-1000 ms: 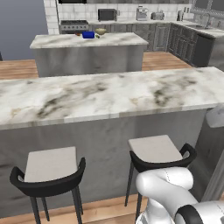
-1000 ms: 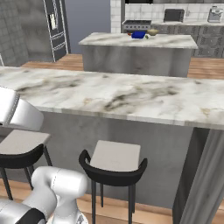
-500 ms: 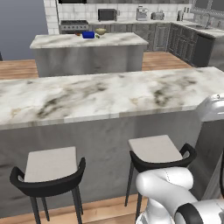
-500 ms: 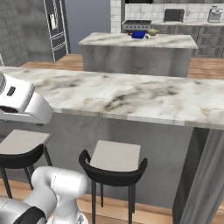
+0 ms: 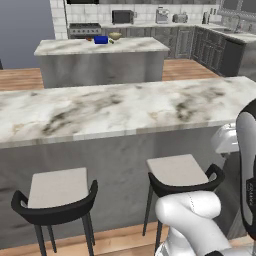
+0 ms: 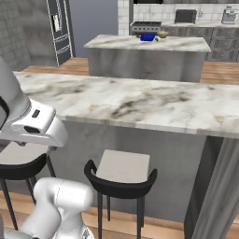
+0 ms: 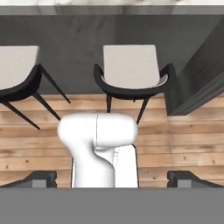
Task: Place the two vegetables and bowl onto the tray for setting up a vegetable dip station.
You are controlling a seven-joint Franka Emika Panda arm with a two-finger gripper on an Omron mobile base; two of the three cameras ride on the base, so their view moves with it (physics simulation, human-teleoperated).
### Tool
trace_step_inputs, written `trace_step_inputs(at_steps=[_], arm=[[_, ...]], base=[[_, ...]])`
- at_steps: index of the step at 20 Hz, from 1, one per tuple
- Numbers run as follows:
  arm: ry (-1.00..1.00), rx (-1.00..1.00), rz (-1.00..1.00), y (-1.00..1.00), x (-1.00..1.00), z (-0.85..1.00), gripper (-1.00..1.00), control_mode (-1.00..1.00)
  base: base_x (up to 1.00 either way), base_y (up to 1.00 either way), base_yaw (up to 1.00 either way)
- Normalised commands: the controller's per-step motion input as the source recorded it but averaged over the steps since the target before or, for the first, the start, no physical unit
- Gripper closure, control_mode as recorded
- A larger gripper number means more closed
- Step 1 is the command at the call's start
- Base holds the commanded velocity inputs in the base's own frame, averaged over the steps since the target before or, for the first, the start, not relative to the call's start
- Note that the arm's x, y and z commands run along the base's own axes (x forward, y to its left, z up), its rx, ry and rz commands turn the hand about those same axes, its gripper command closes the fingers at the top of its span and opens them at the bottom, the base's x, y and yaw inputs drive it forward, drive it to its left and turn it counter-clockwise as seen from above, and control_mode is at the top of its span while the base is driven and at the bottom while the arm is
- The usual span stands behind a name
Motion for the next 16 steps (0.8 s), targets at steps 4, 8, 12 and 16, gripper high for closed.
trace_step_inputs(at_steps=[4, 8, 12, 16], arm=[[0.03, 0.01, 0.00, 0.00, 0.21, -0.21, -1.00, -1.00], [0.00, 0.00, 0.00, 0.00, 0.00, 0.00, -1.00, -1.00], [0.00, 0.00, 0.00, -0.12, 0.00, 0.00, -1.00, -1.00], [0.00, 0.00, 0.00, 0.00, 0.00, 0.00, -1.00, 1.00]], base=[[0.00, 0.00, 0.00], [0.00, 0.00, 0.00], [0.00, 0.00, 0.00], [0.00, -0.54, 0.00]])
